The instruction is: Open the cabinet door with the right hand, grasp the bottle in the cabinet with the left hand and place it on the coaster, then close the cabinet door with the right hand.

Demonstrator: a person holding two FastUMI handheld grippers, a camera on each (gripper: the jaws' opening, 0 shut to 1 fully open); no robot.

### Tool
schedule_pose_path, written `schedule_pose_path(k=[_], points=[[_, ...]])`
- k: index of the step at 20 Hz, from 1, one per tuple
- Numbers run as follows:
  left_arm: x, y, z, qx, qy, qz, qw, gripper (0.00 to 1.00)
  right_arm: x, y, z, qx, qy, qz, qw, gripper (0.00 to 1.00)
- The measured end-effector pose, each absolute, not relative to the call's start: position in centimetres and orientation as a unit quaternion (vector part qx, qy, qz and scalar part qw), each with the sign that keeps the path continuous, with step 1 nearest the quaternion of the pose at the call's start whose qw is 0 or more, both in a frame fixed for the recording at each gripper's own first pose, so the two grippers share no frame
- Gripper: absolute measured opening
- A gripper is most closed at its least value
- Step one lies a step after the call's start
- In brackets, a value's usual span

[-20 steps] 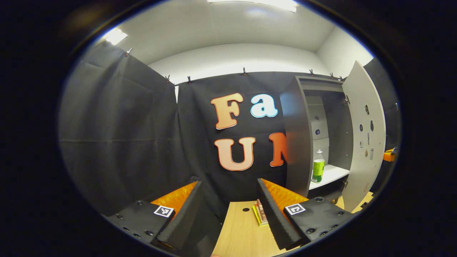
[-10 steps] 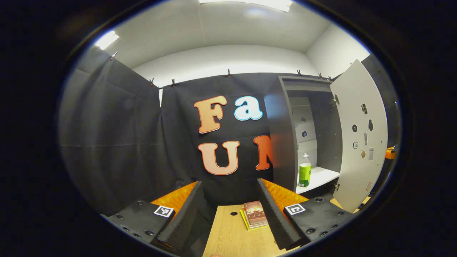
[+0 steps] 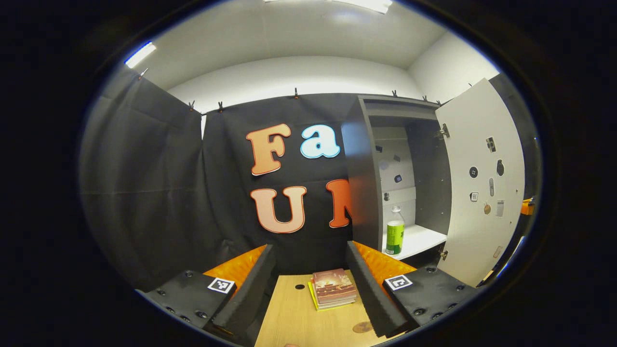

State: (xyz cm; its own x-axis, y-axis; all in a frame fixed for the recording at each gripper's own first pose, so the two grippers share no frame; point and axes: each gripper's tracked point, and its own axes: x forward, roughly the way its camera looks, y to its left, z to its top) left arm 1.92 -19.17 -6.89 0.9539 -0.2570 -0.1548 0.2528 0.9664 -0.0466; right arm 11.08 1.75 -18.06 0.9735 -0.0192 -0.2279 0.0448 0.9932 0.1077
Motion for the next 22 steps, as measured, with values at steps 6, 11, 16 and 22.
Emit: schedule_pose_path(k=[6, 11, 16, 22], points=[[2.3, -24.0, -6.9, -0.029, 0.088, -0.136, 0.986, 0.99, 11.4, 0.0, -18.4, 0.060, 0.115, -0.002, 0.992, 0.00], [2.4, -28.2, -6.4, -0.037, 0.088, -0.139, 0.986, 0.99, 12.0, -1.1, -18.8, 0.070, 0.119, 0.021, 0.990, 0.00], [2.4, -32.9, -6.0, -0.039, 0.079, -0.146, 0.985, 0.98, 11.8, -1.7, -18.8, 0.083, 0.119, 0.057, 0.988, 0.02], [3.1, -39.1, -6.9, -0.044, 0.085, -0.160, 0.982, 0.98, 10.4, -3.6, -18.5, 0.087, 0.117, 0.071, 0.987, 0.07]])
